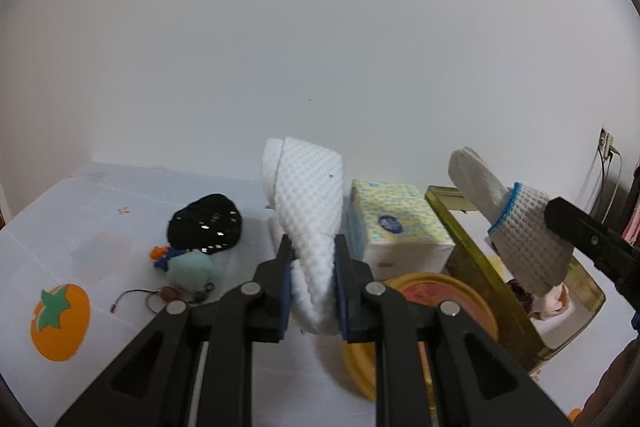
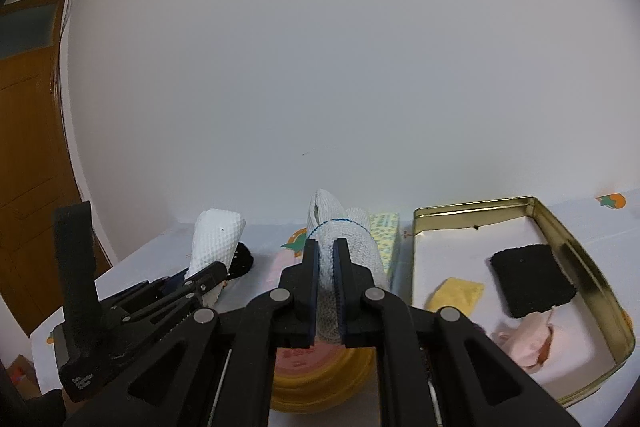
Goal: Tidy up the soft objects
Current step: 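Carry the waffle towel into the tray and open the left tool while the right tool drops the glove there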
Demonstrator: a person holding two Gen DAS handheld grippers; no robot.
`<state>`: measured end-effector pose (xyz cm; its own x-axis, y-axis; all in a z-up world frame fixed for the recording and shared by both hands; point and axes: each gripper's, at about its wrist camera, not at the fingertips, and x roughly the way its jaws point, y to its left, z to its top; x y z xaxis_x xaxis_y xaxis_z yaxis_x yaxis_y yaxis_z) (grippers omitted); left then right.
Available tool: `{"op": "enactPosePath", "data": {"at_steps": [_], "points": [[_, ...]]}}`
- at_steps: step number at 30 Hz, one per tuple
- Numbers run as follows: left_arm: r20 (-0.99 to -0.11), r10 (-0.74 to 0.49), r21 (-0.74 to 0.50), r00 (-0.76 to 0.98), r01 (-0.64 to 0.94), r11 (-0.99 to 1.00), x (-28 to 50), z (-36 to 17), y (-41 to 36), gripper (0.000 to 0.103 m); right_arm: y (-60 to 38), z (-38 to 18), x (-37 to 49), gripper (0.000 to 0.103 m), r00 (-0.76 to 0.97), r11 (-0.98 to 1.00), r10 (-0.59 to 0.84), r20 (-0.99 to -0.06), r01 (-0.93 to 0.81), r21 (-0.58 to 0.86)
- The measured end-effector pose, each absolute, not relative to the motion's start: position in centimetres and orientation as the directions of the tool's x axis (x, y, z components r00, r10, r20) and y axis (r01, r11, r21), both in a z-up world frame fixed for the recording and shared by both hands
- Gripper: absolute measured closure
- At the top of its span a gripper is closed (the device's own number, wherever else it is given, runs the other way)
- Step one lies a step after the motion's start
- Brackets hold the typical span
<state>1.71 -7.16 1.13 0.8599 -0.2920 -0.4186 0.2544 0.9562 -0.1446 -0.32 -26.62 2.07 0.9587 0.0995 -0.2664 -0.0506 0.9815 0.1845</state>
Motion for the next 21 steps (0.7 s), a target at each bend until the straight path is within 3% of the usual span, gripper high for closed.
{"op": "enactPosePath", "data": {"at_steps": [21], "points": [[-0.370, -0.397, -0.132, 0.840, 0.375, 0.918, 1.1, 2.9, -16.3, 0.087, -33.9, 3.2, -2.0, 0.095, 0.972, 0.984, -0.049, -0.230, 0.086, 0.153]]}}
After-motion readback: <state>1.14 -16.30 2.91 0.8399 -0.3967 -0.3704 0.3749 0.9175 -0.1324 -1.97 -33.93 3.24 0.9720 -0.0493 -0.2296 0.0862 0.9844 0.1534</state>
